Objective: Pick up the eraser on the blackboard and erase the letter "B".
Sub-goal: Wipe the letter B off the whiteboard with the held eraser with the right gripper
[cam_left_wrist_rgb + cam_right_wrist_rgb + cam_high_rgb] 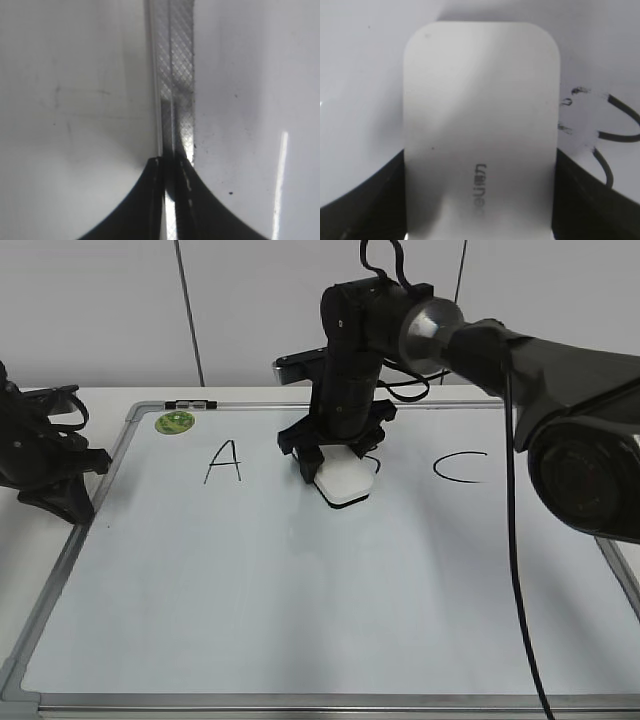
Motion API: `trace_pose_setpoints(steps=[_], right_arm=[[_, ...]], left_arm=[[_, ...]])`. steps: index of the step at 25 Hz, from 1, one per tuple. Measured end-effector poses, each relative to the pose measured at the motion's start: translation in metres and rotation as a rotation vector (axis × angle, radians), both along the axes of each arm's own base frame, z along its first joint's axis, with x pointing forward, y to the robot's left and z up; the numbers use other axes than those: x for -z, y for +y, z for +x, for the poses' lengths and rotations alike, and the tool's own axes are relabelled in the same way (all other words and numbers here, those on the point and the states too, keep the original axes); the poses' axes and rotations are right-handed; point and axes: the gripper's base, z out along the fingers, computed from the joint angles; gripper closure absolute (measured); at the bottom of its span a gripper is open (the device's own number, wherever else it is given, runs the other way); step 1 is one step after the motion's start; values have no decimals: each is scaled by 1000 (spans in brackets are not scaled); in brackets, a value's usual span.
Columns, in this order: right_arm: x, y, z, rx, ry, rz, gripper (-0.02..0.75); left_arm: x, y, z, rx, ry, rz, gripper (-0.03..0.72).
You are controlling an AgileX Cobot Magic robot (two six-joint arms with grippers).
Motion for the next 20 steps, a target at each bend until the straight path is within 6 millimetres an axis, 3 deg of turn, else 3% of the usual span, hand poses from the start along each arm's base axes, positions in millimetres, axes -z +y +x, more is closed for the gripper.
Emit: trace_pose_setpoints(steps=[10,20], right_arm=[[0,-11,6,33,6,12,181],[0,-51,24,120,8,18,181]], left_arm=[[0,0,0,0,-2,0,678],[0,0,0,0,-2,1,678]])
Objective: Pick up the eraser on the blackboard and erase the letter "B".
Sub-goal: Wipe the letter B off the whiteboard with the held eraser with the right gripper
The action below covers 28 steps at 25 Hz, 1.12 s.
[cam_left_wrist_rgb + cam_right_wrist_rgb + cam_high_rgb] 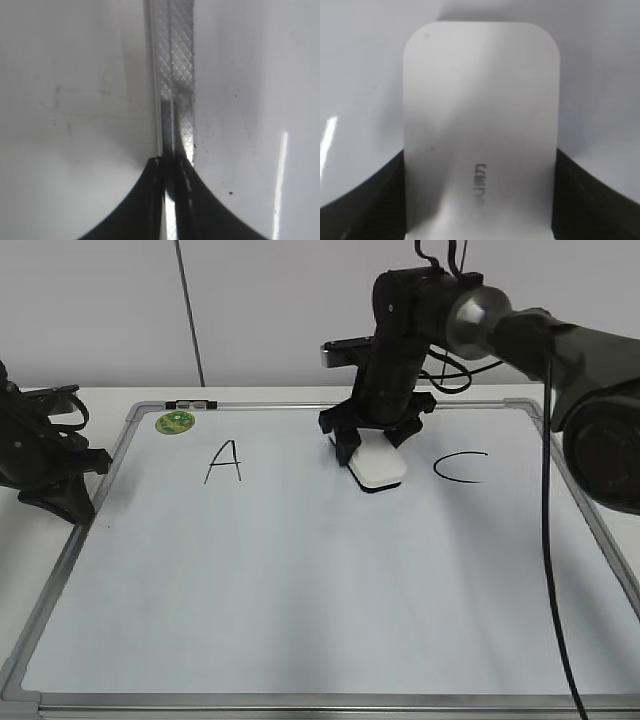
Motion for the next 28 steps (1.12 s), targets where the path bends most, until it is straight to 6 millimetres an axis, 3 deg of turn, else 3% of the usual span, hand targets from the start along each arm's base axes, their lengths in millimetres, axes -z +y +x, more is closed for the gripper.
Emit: trace_pose_setpoints(steps=[11,18,23,28], right_arm=[[0,-34,12,68,0,1,181],[-1,-33,12,75,7,25,181],[-1,-13,5,29,-2,0,181],[-1,40,-18,-79,-1,2,181]], left_arm=[[0,0,0,1,0,1,678],[0,0,0,2,2,2,678],[0,1,-1,6,5,7,678],[0,1,0,6,4,7,678]])
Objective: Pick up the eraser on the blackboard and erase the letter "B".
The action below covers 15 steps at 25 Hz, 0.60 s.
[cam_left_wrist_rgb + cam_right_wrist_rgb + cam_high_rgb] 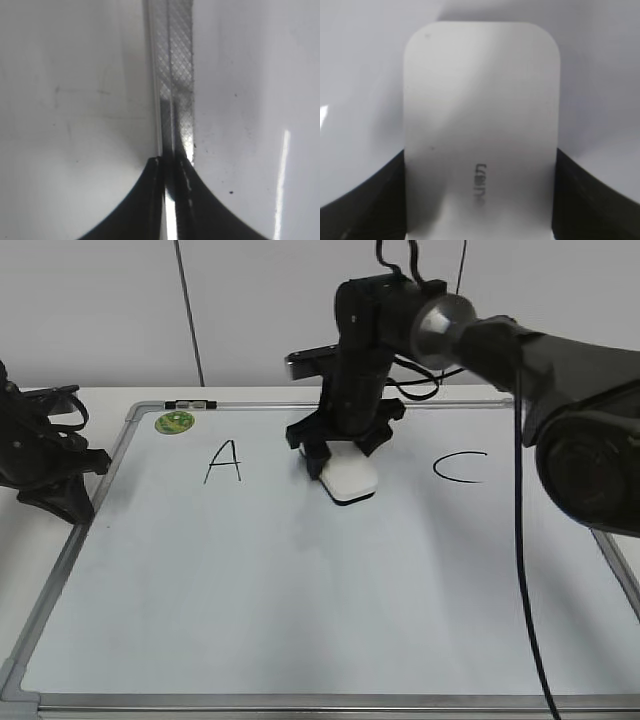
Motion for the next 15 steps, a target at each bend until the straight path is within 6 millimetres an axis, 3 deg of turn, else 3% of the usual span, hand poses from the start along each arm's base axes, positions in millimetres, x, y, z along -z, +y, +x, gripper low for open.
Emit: trace_pose_setpoints(steps=[3,11,15], right_arm=[[0,18,-10,-37,4,4,181],[-9,21,-8,-40,-9,31,181],[-37,17,-7,-34,-59,62,181]], left_arm=[[0,0,0,0,1,0,678],[0,0,-1,2,6,0,678],[0,0,-1,3,9,0,678]])
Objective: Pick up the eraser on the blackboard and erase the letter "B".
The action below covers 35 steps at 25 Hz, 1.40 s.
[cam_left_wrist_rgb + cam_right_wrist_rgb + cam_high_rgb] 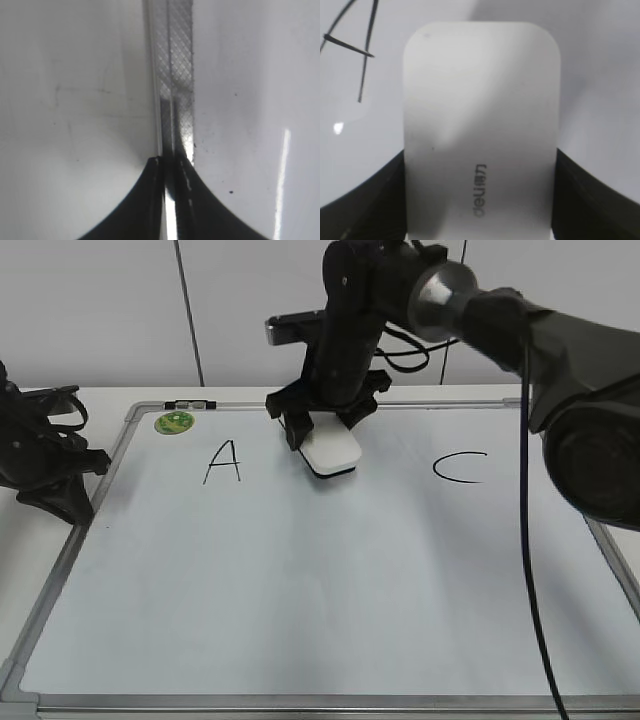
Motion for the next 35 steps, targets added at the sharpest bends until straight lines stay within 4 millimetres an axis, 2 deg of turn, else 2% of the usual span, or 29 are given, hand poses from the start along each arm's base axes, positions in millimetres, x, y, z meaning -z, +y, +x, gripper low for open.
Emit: trace_pose_setpoints(steps=[10,15,19,27,29,35], right_arm=[[-103,-17,-18,-9,-198,21,181],[-130,-30,-34,-16,-232,-17,181],[-133,-46,-51,-25,-213,-104,181],[-124,-82,-86,-6,-111,-208,182],[-121,-98,-90,28,-81,-214,182],[-129,-156,-110,154,-40,-216,182]], left_arm=[[0,0,-1,1,6,-1,677],[0,0,-1,2,11,-1,676],[0,0,-1,1,13,-3,676],[0,0,-1,1,15,-5,676],[0,0,-2,1,17,-5,676],[0,0,-2,2,18,-5,674]])
